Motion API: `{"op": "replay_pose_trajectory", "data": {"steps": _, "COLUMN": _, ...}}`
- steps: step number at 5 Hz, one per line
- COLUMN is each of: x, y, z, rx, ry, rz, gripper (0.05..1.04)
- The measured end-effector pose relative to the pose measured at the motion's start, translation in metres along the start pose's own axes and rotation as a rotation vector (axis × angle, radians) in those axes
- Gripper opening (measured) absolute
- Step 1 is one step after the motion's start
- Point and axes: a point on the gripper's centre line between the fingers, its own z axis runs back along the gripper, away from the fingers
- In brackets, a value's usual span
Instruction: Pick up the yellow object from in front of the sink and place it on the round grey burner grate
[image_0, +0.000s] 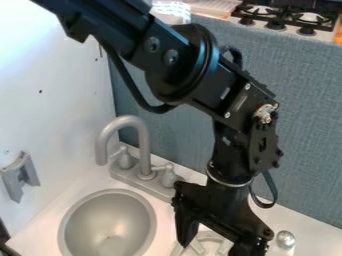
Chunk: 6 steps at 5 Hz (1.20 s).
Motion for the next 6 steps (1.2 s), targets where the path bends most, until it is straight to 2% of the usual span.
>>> {"op": "replay_pose_trajectory", "data": {"steps": 1, "x": -0.004, "y": 0.002, "z": -0.007, "rx": 0.011, "ry": 0.022, "rz": 0.002, "gripper": 1.007}}
{"op": "replay_pose_trajectory", "data": {"steps": 2, "x": -0.029, "y": 0.022, "z": -0.016, "rx": 0.081, "ry": 0.072, "rz": 0.029, "gripper": 1.007}}
{"op": "replay_pose_trajectory", "data": {"steps": 3, "x": -0.051, "y": 0.047, "z": -0.031, "rx": 0.089, "ry": 0.089, "rz": 0.068, "gripper": 1.007}}
{"op": "replay_pose_trajectory", "data": {"steps": 4, "x": -0.054, "y": 0.063, "z": -0.044, "rx": 0.071, "ry": 0.061, "rz": 0.095, "gripper": 1.007}}
{"op": "replay_pose_trajectory", "data": {"steps": 5, "x": -0.046, "y": 0.082, "z": -0.059, "rx": 0.053, "ry": 0.077, "rz": 0.135, "gripper": 1.007}}
{"op": "replay_pose_trajectory", "data": {"steps": 6, "x": -0.032, "y": 0.098, "z": -0.084, "rx": -0.001, "ry": 0.1, "rz": 0.228, "gripper": 1.007}}
